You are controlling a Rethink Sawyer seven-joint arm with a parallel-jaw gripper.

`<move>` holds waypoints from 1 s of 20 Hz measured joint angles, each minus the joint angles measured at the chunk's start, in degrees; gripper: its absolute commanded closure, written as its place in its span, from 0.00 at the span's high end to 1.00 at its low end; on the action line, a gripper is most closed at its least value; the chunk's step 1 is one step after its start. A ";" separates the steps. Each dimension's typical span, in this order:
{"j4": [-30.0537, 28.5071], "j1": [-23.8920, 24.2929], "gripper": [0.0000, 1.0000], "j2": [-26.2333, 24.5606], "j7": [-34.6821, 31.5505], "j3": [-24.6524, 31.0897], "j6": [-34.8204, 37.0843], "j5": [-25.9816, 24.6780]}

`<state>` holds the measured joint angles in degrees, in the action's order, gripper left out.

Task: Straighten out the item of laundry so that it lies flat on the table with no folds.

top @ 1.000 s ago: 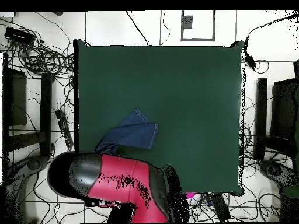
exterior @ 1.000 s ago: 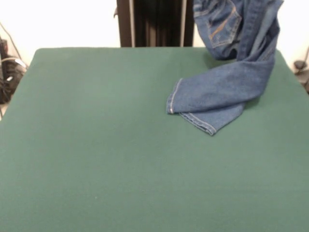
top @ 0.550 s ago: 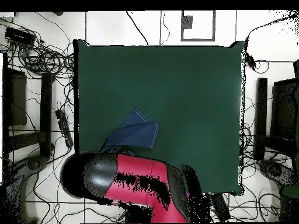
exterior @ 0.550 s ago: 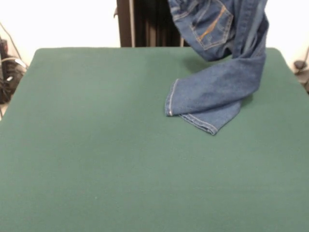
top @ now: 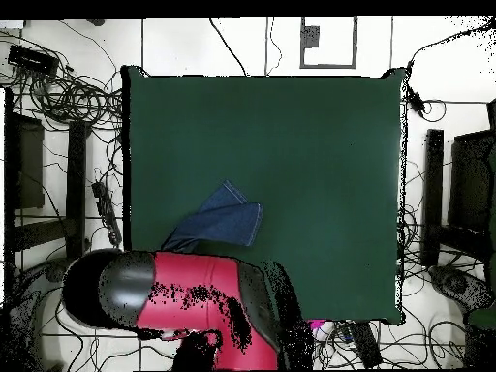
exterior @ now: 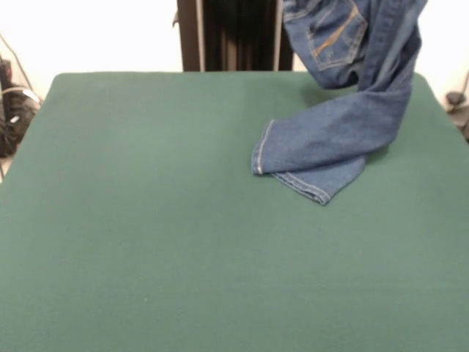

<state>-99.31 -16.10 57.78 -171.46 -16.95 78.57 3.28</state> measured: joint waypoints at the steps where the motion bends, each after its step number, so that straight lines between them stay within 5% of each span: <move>1: 0.53 -0.01 0.00 0.01 0.00 0.56 1.19 0.01; 20: 15.88 -1.59 0.00 3.35 -0.25 4.16 30.24 7.03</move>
<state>-83.43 -17.69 61.12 -171.71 -12.79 108.82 10.30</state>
